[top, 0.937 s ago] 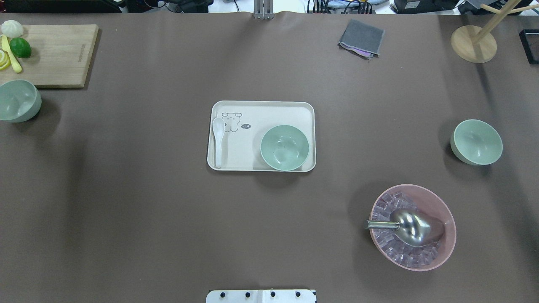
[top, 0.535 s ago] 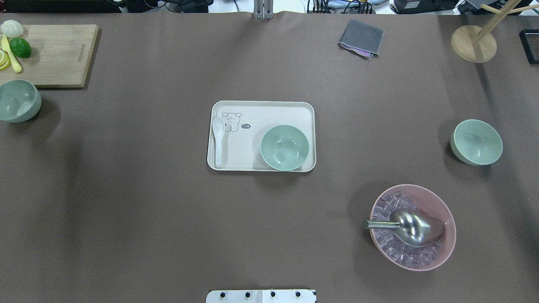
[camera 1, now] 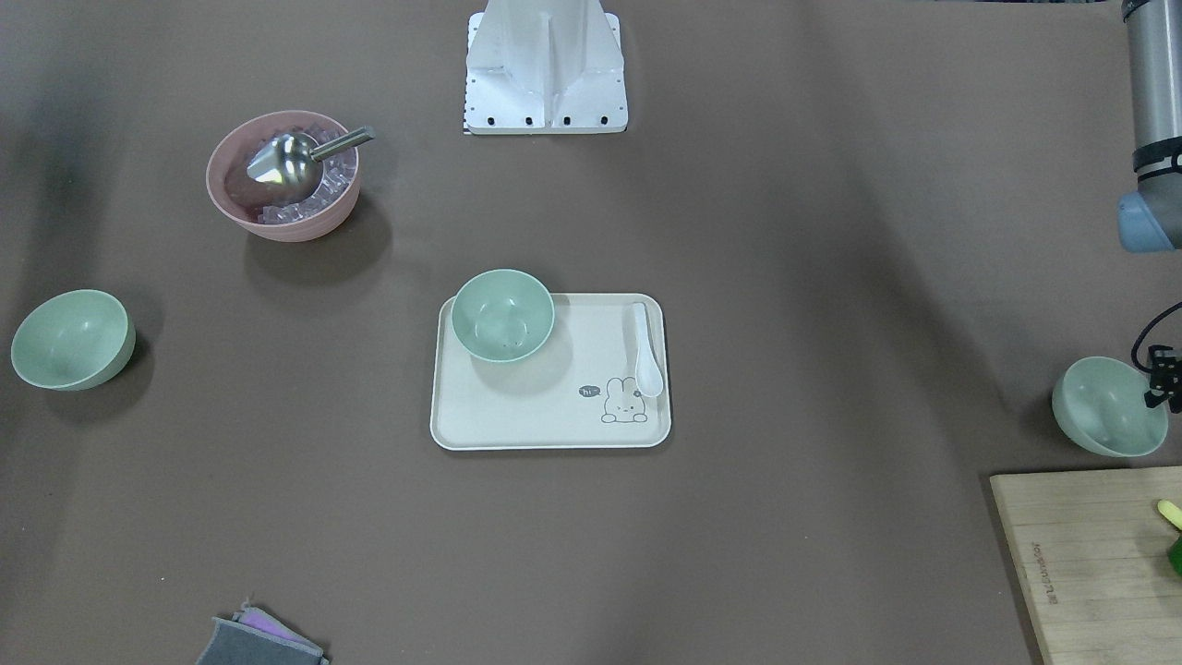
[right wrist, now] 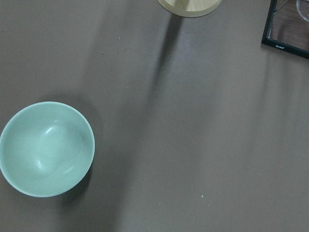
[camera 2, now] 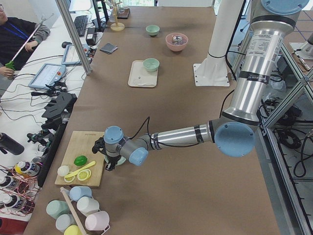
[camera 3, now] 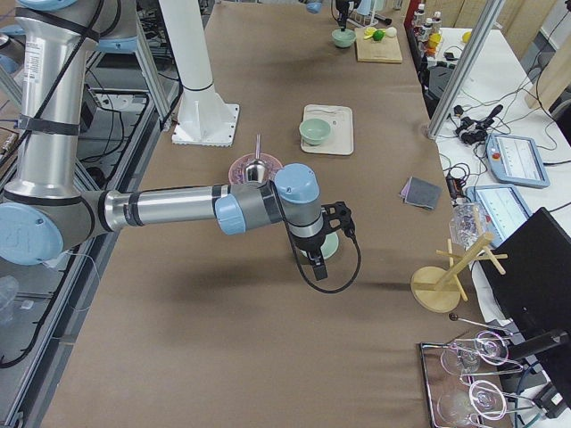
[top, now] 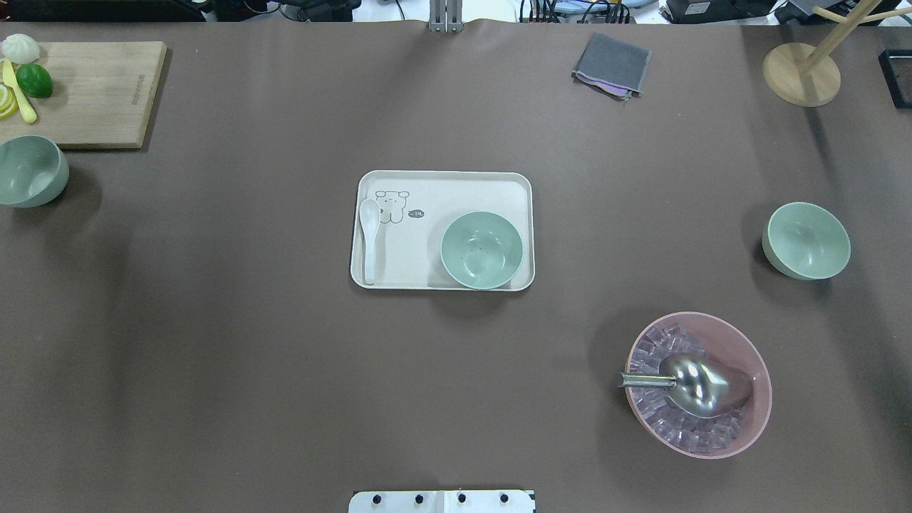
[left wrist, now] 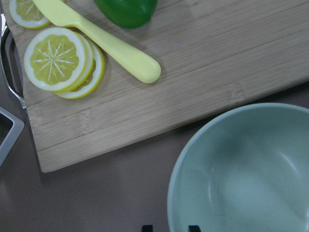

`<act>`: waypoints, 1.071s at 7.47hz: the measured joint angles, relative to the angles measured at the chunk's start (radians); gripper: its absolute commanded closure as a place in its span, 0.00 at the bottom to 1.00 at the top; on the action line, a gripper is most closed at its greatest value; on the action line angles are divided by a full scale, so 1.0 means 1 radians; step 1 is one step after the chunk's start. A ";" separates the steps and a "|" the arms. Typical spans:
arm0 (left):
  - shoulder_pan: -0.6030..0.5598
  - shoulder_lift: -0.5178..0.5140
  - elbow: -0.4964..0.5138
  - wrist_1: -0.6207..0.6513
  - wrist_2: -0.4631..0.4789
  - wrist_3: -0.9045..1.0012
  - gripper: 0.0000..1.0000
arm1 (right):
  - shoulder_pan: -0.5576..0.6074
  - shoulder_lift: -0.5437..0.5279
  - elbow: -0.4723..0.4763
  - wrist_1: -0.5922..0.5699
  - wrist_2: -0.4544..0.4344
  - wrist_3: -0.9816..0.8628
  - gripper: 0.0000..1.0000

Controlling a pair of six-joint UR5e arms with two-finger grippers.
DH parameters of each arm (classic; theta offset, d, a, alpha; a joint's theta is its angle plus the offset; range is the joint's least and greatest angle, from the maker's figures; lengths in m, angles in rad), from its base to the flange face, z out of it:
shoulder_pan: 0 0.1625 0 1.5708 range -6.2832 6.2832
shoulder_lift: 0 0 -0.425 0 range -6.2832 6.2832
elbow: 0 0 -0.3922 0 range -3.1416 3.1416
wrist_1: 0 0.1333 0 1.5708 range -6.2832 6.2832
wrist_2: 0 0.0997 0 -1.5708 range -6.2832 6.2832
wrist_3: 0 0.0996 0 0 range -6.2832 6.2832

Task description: Stack green bowls together

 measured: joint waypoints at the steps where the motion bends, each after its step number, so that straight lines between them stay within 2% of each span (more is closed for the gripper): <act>1: 0.000 -0.001 -0.001 0.000 -0.002 0.000 1.00 | 0.000 0.000 -0.001 0.001 0.000 -0.001 0.00; 4: 0.000 -0.002 -0.039 0.002 -0.042 -0.013 1.00 | 0.001 -0.002 -0.001 0.001 0.000 -0.001 0.00; 6: -0.001 0.006 -0.135 0.018 -0.124 -0.079 1.00 | 0.001 -0.005 -0.001 0.001 0.000 -0.001 0.00; 8: 0.007 0.007 -0.267 0.033 -0.195 -0.245 1.00 | 0.001 -0.008 -0.001 0.001 0.000 0.000 0.00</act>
